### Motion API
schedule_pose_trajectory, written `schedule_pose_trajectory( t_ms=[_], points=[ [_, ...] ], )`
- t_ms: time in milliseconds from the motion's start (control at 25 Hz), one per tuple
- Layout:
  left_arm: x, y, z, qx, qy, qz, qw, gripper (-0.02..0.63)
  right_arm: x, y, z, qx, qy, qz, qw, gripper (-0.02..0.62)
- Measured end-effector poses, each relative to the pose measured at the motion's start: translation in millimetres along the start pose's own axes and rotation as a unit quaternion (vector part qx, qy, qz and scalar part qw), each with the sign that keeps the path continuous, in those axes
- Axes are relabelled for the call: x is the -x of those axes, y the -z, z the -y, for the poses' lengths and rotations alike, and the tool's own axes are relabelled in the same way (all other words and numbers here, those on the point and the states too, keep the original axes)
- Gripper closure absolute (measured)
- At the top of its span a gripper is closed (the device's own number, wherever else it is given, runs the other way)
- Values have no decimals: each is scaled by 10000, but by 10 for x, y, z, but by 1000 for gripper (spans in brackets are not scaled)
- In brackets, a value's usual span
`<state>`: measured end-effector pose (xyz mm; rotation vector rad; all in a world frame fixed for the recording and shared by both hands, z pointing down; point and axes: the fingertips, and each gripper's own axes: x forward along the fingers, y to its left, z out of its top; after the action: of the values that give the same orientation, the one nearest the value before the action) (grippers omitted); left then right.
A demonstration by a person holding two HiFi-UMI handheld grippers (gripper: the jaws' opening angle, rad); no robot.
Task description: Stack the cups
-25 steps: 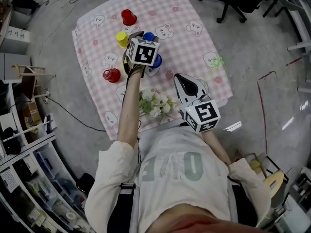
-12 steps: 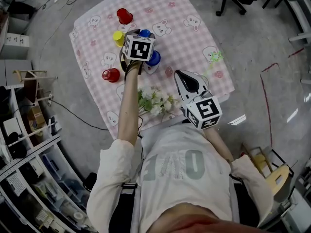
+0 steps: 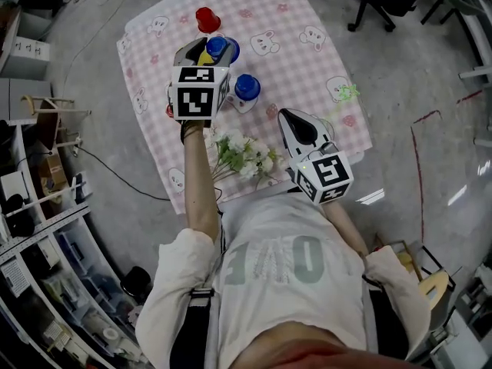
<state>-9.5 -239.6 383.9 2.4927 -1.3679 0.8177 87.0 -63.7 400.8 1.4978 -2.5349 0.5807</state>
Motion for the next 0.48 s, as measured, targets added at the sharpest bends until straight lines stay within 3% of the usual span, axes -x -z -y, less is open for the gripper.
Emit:
schedule_pose_trajectory(
  t_ms=[280,480],
  points=[
    [871,142,-384,-262,-414,268,9984,387,-109,12,-243,187,-375,-101,9991,566],
    [1039,620,-538,-178,-497,-191,9984,387,-180,8,-422,295,-600,-178,9976,566]
  ],
)
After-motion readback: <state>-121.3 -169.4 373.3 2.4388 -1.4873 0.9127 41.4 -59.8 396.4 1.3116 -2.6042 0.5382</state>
